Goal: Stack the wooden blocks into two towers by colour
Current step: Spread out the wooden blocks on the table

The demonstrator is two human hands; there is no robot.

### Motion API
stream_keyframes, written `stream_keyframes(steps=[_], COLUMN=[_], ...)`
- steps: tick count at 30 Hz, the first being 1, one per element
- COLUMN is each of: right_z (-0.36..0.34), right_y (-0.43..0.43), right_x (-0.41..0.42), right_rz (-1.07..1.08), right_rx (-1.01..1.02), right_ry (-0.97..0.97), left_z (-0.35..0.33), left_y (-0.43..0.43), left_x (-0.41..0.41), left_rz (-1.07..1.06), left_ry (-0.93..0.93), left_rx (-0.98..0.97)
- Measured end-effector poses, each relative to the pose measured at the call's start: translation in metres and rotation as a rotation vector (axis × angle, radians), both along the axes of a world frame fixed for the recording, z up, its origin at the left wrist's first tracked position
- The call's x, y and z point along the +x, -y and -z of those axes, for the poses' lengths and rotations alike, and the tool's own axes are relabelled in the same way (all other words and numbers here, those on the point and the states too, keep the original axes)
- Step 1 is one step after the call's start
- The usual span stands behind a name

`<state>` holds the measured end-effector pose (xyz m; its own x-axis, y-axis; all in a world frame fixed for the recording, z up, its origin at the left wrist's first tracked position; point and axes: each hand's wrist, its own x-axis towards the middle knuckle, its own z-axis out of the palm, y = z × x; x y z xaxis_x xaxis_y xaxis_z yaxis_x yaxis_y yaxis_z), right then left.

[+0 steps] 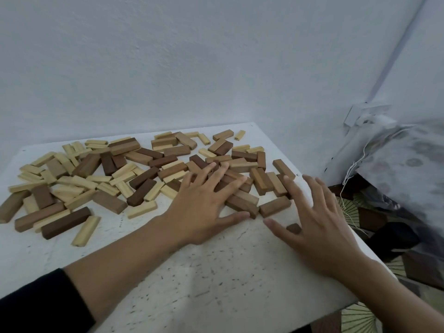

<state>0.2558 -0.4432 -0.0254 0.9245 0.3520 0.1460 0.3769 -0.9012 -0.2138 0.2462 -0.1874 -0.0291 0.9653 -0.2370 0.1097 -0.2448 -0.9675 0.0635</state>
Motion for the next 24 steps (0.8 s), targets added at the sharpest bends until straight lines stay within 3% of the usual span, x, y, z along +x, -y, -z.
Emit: stream_keyframes(steps=[5, 10, 24], right_z=[-0.003, 0.001, 0.001], right_y=[-0.005, -0.015, -0.038], right_x=[0.042, 0.074, 0.125], right_rz=[-0.078, -0.134, -0.183], right_rx=[0.147, 0.108, 0.282], right_ry=[-0.139, -0.225, -0.106], left_z=[0.004, 0.008, 0.006], left_y=[0.002, 0.0, 0.002], left_x=[0.015, 0.017, 0.046], left_rz=[-0.032, -0.068, -0.183], left_ry=[-0.023, 0.001, 0.029], left_rx=[0.057, 0.025, -0.025])
